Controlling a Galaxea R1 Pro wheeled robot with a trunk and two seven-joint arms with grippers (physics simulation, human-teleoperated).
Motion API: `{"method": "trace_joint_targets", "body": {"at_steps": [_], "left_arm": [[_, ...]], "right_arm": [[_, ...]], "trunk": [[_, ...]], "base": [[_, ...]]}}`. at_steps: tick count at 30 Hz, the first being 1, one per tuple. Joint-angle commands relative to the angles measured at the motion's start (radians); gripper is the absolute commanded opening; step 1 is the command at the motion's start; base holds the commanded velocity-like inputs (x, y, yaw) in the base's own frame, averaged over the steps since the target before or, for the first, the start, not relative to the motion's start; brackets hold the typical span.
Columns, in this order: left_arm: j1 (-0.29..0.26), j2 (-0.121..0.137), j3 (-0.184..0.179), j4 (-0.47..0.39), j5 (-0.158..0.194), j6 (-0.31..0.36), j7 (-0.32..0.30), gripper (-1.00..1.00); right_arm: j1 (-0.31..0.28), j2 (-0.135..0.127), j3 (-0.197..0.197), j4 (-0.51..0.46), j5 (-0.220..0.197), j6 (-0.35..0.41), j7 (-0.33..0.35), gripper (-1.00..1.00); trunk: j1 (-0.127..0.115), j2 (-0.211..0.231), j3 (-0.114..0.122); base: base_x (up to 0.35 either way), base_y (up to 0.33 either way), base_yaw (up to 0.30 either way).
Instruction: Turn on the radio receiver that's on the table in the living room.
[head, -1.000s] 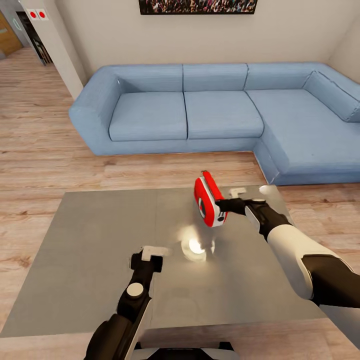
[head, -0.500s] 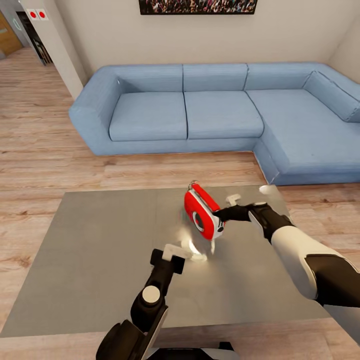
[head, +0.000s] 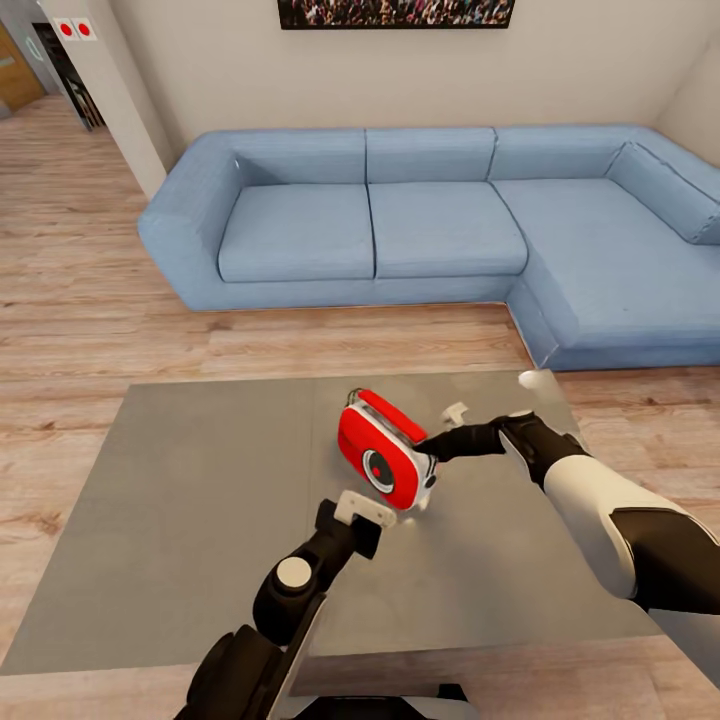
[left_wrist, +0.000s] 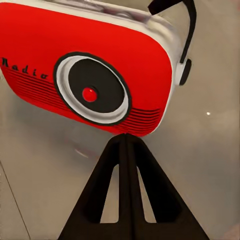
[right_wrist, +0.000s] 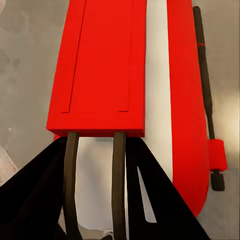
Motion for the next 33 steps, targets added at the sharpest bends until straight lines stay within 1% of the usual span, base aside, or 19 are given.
{"method": "trace_joint_targets", "body": {"at_steps": [1,3,6,8,10,15,18,20,26,33], "left_arm": [[-0.002,0.0,0.001,0.002,0.0,0.001,0.0,-1.0],[-0.02,0.0,0.002,0.019,0.001,0.011,-0.001,-1.0],[-0.058,0.0,0.003,0.063,0.004,0.054,-0.003,-1.0],[-0.072,0.0,0.003,0.074,0.006,0.076,-0.004,-1.0],[-0.076,0.0,0.003,0.073,0.007,0.085,-0.002,-1.0],[-0.087,0.0,0.007,0.051,0.002,0.09,0.004,-1.0],[-0.113,0.0,0.012,0.054,0.003,0.091,0.004,-1.0],[-0.121,0.0,0.014,0.055,0.003,0.091,0.004,-1.0],[-0.131,0.0,0.046,0.061,0.003,0.091,0.001,-1.0],[-0.132,0.0,0.055,0.126,0.004,0.083,-0.002,-1.0]], "right_arm": [[0.0,0.0,-0.005,0.0,-0.003,0.0,0.009,-1.0],[0.0,0.0,-0.005,0.001,-0.003,0.0,0.021,-1.0],[0.0,0.0,-0.005,0.003,-0.004,0.0,0.03,-1.0],[0.0,0.0,-0.005,0.016,-0.004,0.0,0.049,-1.0],[0.0,-0.001,-0.005,0.024,-0.004,0.0,0.07,-1.0],[0.0,-0.002,-0.005,0.032,-0.003,0.0,0.086,-1.0],[0.0,-0.002,-0.005,0.044,-0.003,0.0,0.088,-1.0],[0.0,-0.002,-0.005,0.046,-0.003,0.0,0.091,-1.0],[0.0,-0.002,-0.004,0.048,-0.003,0.001,0.171,-1.0],[0.0,-0.002,-0.002,0.048,-0.003,0.002,0.245,-1.0]], "trunk": [[0.0,0.0,0.0],[0.0,0.0,0.0],[0.0,0.0,0.0],[0.0,0.0,0.0],[0.0,0.0,0.0],[0.0,0.0,0.0],[0.0,0.0,0.0],[0.0,0.0,0.0],[0.0,0.0,0.0],[0.0,0.0,0.0]], "base": [[0.0,0.0,0.0],[0.0,0.0,0.0],[0.0,0.0,0.0],[0.0,0.0,0.0],[0.0,0.0,0.0],[0.0,0.0,0.0],[0.0,0.0,0.0],[0.0,0.0,0.0],[0.0,0.0,0.0],[0.0,0.0,0.0]]}}
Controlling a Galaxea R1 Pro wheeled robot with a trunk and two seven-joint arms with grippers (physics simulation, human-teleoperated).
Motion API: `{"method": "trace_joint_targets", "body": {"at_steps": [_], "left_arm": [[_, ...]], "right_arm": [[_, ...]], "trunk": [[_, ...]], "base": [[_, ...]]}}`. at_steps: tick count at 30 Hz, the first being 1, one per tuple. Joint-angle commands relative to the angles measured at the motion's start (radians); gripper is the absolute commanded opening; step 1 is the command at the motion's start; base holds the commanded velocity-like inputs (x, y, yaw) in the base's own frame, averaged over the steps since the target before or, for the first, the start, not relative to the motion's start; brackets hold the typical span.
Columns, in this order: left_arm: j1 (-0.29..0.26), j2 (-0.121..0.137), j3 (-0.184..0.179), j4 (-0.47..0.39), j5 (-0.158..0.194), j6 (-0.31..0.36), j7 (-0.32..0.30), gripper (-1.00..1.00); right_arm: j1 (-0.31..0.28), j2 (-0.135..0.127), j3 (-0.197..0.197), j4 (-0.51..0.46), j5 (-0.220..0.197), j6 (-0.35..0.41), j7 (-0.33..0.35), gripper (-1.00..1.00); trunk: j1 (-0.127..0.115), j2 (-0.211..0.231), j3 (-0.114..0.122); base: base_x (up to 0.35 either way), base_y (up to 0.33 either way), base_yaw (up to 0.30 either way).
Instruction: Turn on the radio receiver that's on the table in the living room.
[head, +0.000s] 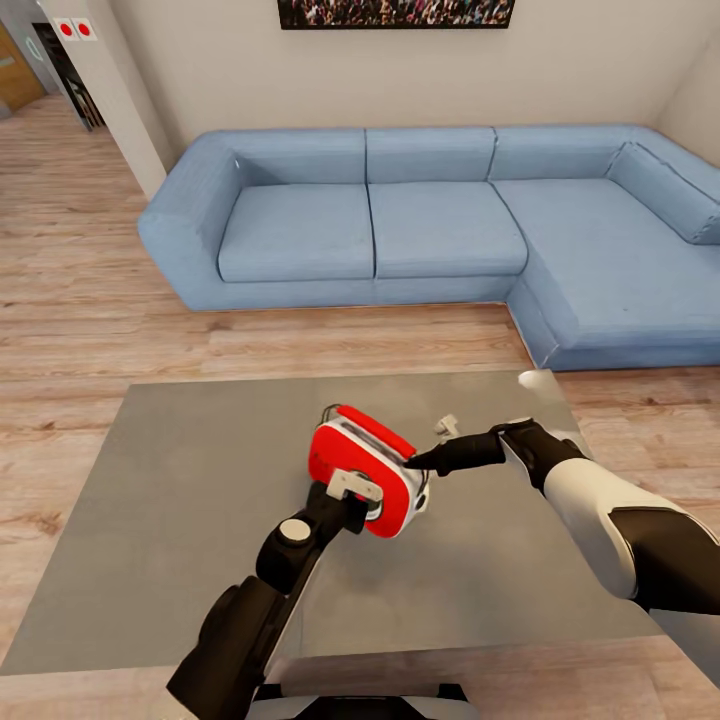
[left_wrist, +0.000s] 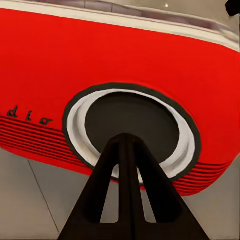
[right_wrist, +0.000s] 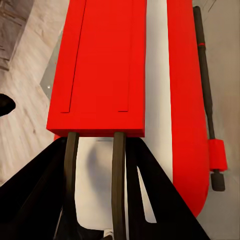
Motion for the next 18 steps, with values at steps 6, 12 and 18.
{"method": "trace_joint_targets", "body": {"at_steps": [6,12,18], "left_arm": [[0.0,0.0,0.0,0.028,0.003,-0.001,0.0,-1.0],[0.0,0.0,-0.001,0.043,0.003,-0.003,-0.001,-1.0],[0.0,0.0,-0.001,0.044,0.004,-0.005,-0.001,-1.0]], "right_arm": [[0.0,0.0,-0.009,-0.001,-0.004,0.001,0.014,-1.0],[0.0,0.0,-0.009,-0.001,-0.004,0.002,0.033,-1.0],[0.0,0.0,-0.008,-0.001,-0.002,0.04,0.142,-1.0]], "trunk": [[0.0,0.0,0.0],[0.0,0.0,0.0],[0.0,0.0,0.0]], "base": [[0.0,0.0,0.0],[0.0,0.0,0.0],[0.0,0.0,0.0]]}}
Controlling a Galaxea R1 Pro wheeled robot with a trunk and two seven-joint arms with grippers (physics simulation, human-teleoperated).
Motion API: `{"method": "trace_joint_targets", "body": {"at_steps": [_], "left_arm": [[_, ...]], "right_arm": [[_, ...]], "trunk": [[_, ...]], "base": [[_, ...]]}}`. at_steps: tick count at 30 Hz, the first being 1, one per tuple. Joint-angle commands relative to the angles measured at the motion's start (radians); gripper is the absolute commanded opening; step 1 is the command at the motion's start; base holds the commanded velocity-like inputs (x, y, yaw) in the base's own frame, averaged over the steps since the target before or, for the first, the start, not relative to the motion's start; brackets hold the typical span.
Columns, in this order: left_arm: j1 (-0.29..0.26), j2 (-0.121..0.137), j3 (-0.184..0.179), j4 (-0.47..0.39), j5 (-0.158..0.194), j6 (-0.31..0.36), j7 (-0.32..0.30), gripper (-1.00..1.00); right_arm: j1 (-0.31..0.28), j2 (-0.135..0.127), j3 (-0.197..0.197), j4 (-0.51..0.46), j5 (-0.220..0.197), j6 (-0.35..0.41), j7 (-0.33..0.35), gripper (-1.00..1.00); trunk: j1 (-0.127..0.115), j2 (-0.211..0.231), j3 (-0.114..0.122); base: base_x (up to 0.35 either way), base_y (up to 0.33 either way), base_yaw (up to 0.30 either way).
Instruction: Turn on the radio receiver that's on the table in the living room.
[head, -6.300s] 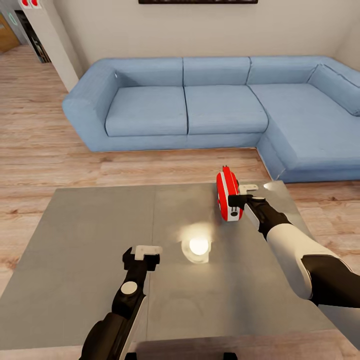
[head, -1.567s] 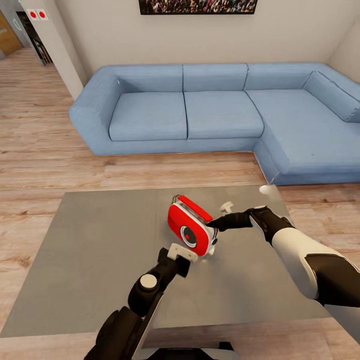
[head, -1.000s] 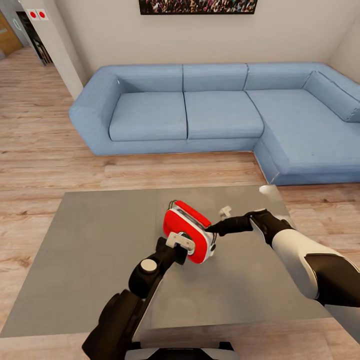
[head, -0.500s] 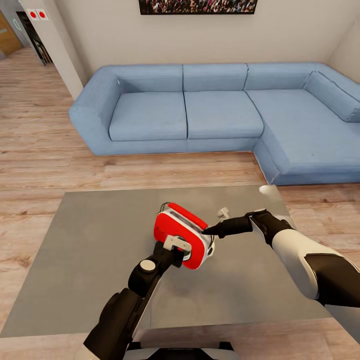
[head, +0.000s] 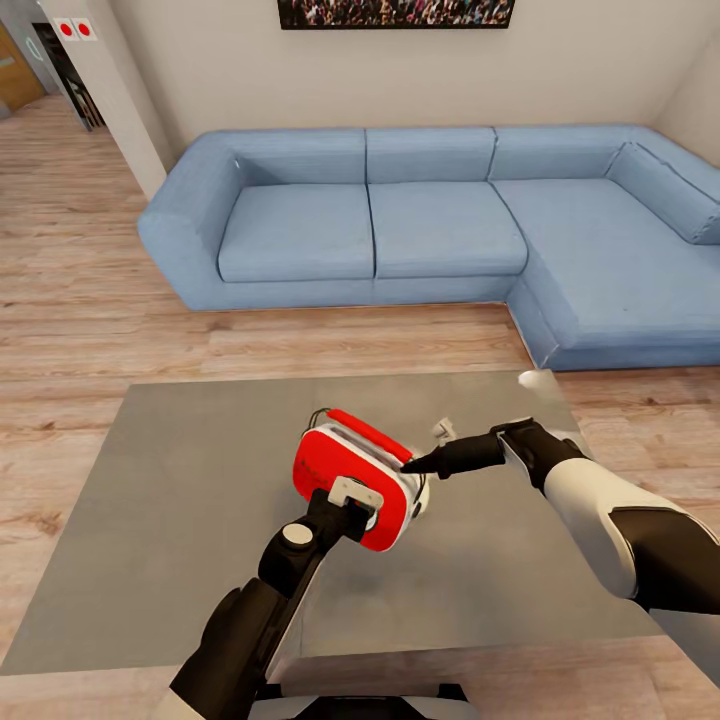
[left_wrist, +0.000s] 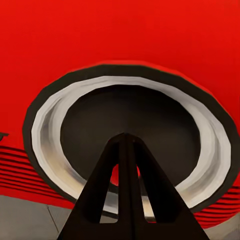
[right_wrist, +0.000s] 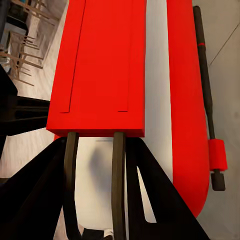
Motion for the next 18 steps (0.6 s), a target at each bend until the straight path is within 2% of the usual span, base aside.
{"method": "trace_joint_targets", "body": {"at_steps": [1,18], "left_arm": [[0.0,0.0,0.0,0.0,-0.004,-0.001,0.001,-1.0],[-0.003,0.0,0.0,0.052,-0.011,0.004,-0.001,-1.0]], "right_arm": [[0.0,0.0,-0.004,0.0,-0.007,0.004,0.013,-1.0],[0.0,0.0,-0.004,0.0,-0.007,0.008,0.028,-1.0]], "trunk": [[0.0,0.0,0.0],[0.0,0.0,0.0]], "base": [[0.0,0.0,0.0],[0.0,0.0,0.0]]}}
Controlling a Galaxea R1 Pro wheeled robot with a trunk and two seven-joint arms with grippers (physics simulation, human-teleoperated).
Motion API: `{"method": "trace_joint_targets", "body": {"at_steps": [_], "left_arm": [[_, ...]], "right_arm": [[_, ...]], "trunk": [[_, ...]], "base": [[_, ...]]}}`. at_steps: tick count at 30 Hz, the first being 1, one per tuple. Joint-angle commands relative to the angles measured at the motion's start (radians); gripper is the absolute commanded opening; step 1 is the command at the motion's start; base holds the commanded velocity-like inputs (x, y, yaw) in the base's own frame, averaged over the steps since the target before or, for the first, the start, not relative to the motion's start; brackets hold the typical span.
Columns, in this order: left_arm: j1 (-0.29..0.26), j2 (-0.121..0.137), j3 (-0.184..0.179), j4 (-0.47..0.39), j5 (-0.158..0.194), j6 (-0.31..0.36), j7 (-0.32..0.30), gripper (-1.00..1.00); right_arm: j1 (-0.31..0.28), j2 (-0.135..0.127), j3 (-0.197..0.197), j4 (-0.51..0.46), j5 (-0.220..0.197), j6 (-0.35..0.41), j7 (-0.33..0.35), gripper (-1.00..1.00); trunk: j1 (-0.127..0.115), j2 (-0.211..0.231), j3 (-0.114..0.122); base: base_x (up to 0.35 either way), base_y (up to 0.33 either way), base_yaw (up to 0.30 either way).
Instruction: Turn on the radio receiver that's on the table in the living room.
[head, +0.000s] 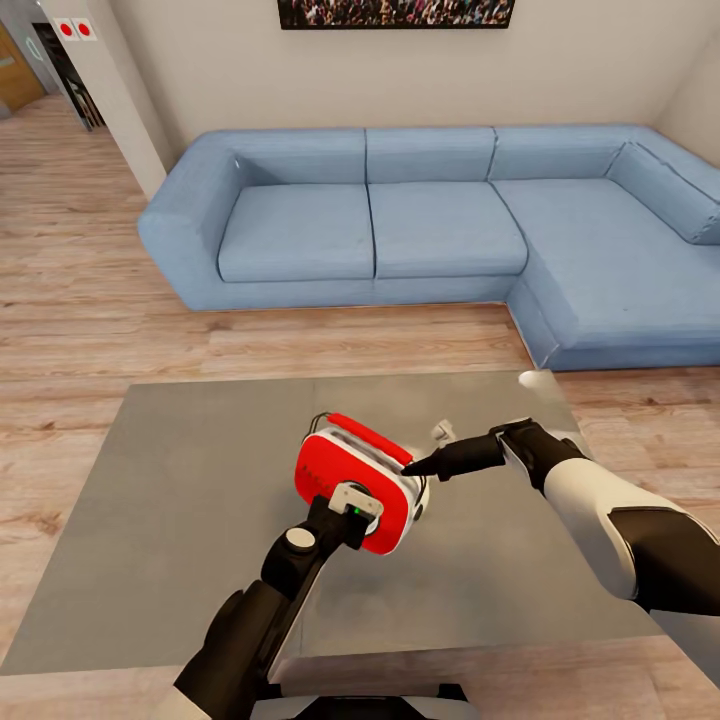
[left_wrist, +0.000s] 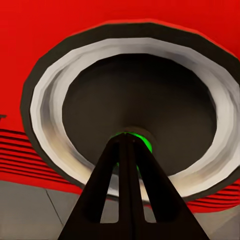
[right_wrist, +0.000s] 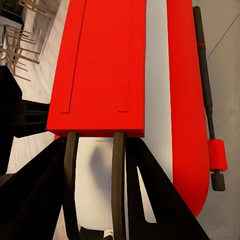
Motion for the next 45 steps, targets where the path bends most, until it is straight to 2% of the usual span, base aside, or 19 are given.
{"method": "trace_joint_targets", "body": {"at_steps": [1,8,16,19,23,24,27,31,36,37,45], "left_arm": [[0.0,0.0,0.0,0.001,0.0,0.001,0.0,-1.0],[0.0,0.0,0.0,0.002,0.0,0.001,0.0,-1.0],[0.0,0.0,-0.001,-0.008,0.003,0.006,0.002,-1.0],[0.0,0.0,-0.001,-0.012,0.002,0.008,0.005,-1.0],[0.0,0.0,0.001,-0.019,0.0,0.007,0.018,-1.0],[0.0,0.0,0.003,-0.028,-0.001,0.007,0.037,-1.0],[0.0,0.0,0.012,-0.04,-0.001,0.007,0.113,-1.0],[0.0,0.0,0.042,-0.043,-0.001,0.006,0.221,-1.0],[0.0,0.0,0.082,-0.048,-0.001,0.005,0.257,-1.0],[0.0,0.0,0.103,-0.049,0.0,0.005,0.264,-1.0],[0.0,0.0,0.225,-0.056,0.002,0.003,0.339,-1.0]], "right_arm": [[0.0,0.0,-0.025,-0.001,-0.008,0.003,0.037,-1.0],[0.0,0.0,-0.025,-0.002,-0.007,0.003,0.093,-1.0],[0.0,0.0,-0.025,-0.001,-0.005,0.004,0.084,-1.0],[0.0,0.0,-0.026,0.0,0.009,0.004,0.019,-1.0],[0.0,0.0,-0.027,0.0,0.015,0.003,-0.116,-1.0],[0.0,0.0,-0.028,0.0,0.016,0.003,-0.167,-1.0],[0.0,0.0,-0.028,0.0,0.016,0.002,-0.245,-1.0],[0.0,0.0,-0.029,0.0,0.017,0.003,-0.322,-1.0],[0.0,0.001,-0.03,0.0,0.017,0.003,-0.423,-1.0],[0.0,0.001,-0.03,0.0,0.017,0.003,-0.436,-1.0],[0.0,0.001,-0.03,0.0,0.017,0.003,-0.451,-1.0]], "trunk": [[0.0,0.0,0.0],[0.0,0.0,0.0],[0.0,0.0,0.0],[0.0,0.0,0.0],[0.0,0.0,0.0],[0.0,0.0,0.0],[0.0,0.0,0.0],[0.0,0.0,0.0],[0.0,0.0,0.0],[0.0,0.0,0.0],[0.0,0.0,0.0]], "base": [[0.0,0.0,0.0],[0.0,0.0,0.0],[0.0,0.0,0.0],[0.0,0.0,0.0],[0.0,0.0,0.0],[0.0,0.0,0.0],[0.0,0.0,0.0],[0.0,0.0,0.0],[0.0,0.0,0.0],[0.0,0.0,0.0],[0.0,0.0,0.0]]}}
